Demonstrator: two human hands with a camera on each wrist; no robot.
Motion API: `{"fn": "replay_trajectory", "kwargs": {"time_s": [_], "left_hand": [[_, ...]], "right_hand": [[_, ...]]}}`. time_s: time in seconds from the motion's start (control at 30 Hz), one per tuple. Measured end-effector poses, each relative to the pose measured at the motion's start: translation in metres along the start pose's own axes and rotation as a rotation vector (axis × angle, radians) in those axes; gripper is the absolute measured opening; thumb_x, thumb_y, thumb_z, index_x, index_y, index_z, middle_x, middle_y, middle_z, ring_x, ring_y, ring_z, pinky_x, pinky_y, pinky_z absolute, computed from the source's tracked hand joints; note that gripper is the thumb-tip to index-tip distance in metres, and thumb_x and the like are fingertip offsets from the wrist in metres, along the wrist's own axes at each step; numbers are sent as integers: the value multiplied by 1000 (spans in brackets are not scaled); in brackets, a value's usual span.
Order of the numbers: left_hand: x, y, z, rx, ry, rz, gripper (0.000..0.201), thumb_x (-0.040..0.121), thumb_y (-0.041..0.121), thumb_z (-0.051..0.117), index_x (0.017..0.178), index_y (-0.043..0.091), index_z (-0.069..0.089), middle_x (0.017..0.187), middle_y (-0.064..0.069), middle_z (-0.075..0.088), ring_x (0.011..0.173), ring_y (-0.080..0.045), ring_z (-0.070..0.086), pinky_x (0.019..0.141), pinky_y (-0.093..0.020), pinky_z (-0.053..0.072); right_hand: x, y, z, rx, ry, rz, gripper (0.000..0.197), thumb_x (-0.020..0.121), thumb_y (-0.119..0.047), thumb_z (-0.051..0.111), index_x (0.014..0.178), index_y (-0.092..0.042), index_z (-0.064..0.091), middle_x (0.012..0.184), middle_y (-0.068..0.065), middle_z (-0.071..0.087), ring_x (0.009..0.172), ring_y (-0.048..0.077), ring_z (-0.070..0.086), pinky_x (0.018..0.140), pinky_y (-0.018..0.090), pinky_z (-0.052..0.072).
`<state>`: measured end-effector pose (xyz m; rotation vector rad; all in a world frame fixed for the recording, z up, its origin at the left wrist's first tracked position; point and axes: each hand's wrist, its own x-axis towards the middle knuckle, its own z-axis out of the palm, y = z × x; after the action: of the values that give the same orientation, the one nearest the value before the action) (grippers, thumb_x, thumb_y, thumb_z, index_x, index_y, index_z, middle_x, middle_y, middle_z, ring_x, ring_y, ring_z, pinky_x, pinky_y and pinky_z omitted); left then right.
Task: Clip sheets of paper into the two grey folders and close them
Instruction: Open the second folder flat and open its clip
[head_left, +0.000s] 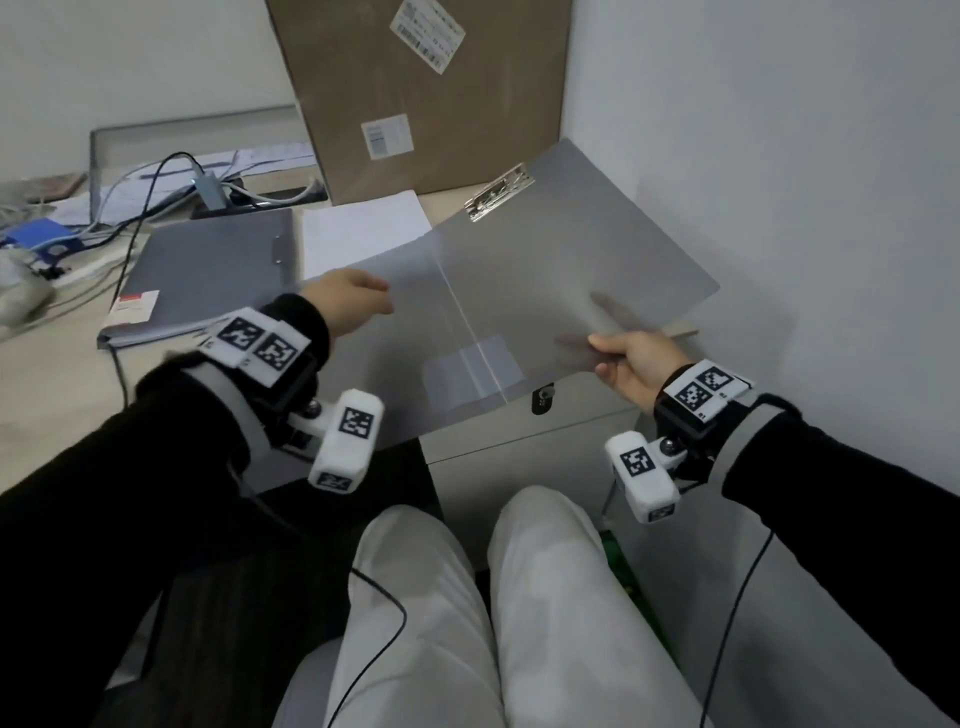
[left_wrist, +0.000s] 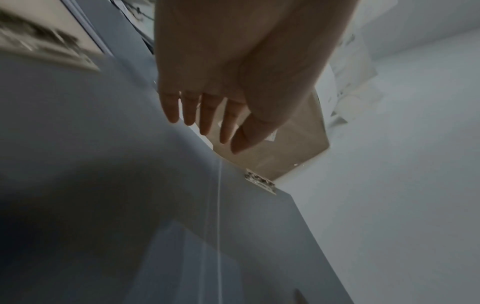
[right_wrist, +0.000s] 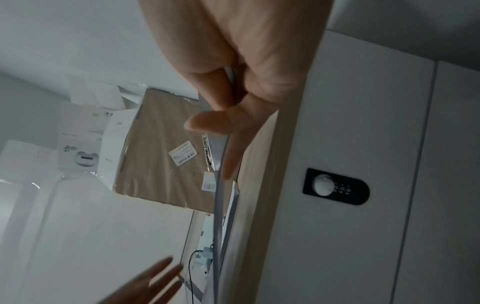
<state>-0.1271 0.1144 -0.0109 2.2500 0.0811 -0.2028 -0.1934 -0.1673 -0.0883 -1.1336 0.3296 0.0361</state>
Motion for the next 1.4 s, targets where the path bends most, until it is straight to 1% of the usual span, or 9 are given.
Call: {"fn": "replay_trajectory", "kwargs": {"time_s": [0.1,0.4,0.57,0.7,0.83,1.0,1.17,1.27,1.4], "left_hand": [[2,26,36,55,-94,82,47,86,15,61,132,13,53,139,-9,51,128,-24,47,104,-29,37],[3,54,107,528,-446,157,83,89,43,55,152,27,3,161,-1,-3,148,-23,10,118,-32,12],[4,41,110,602,-522,164,85,87,50,55,151,32,1,161,6,-7,149,-23,8,121,-38,11],[0,30,108,606,-550,175,85,86,50,55,150,34,1,160,8,-8,149,-24,-2,121,-42,5],[-10,20,102,634,-567,209,80,89,48,52,151,33,3,161,8,-7,149,-24,-6,120,-39,0],[-19,12,95,720,-648,243,70,90,51,47,149,38,11,160,12,-2,149,-19,-4,121,-40,1],[-18,12,83,639,-697,227,64,91,46,50,148,32,24,159,12,13,148,-14,13,121,-34,9],[-8,25,78,568,-598,228,59,91,39,52,145,22,35,149,1,40,137,-16,38,117,-29,23],[27,41,75,497,-397,227,51,92,29,54,141,17,44,145,-3,47,134,-19,43,110,-24,27]], "right_hand": [[-3,3,-4,-9,-53,12,56,92,9,41,131,-30,50,73,7,77,60,18,74,34,14,45],[-10,-11,-12,-132,-150,64,44,92,2,50,124,-28,52,96,10,69,58,14,72,44,20,54],[-18,-26,-21,-239,-63,0,35,89,-11,62,123,-17,56,91,-1,74,73,10,73,59,26,58],[-22,-49,-33,-228,203,-152,55,85,-9,64,136,-11,42,97,7,70,80,19,71,73,36,59],[-31,-78,-43,-791,381,-251,74,78,-22,69,142,-19,33,118,6,61,107,21,61,96,37,49],[-36,-89,-18,-1147,130,-210,41,84,-14,65,125,-13,59,126,7,62,114,17,57,95,23,40],[4,-77,26,-1458,-153,-99,46,87,-22,64,131,-14,56,137,5,55,128,17,49,105,22,33],[39,-69,43,-1499,-179,-71,57,85,-24,66,138,-13,48,143,4,49,133,17,45,110,24,29],[78,-62,53,-1574,-140,-66,66,85,-27,66,143,-11,39,150,5,40,138,19,38,109,24,28]]}}
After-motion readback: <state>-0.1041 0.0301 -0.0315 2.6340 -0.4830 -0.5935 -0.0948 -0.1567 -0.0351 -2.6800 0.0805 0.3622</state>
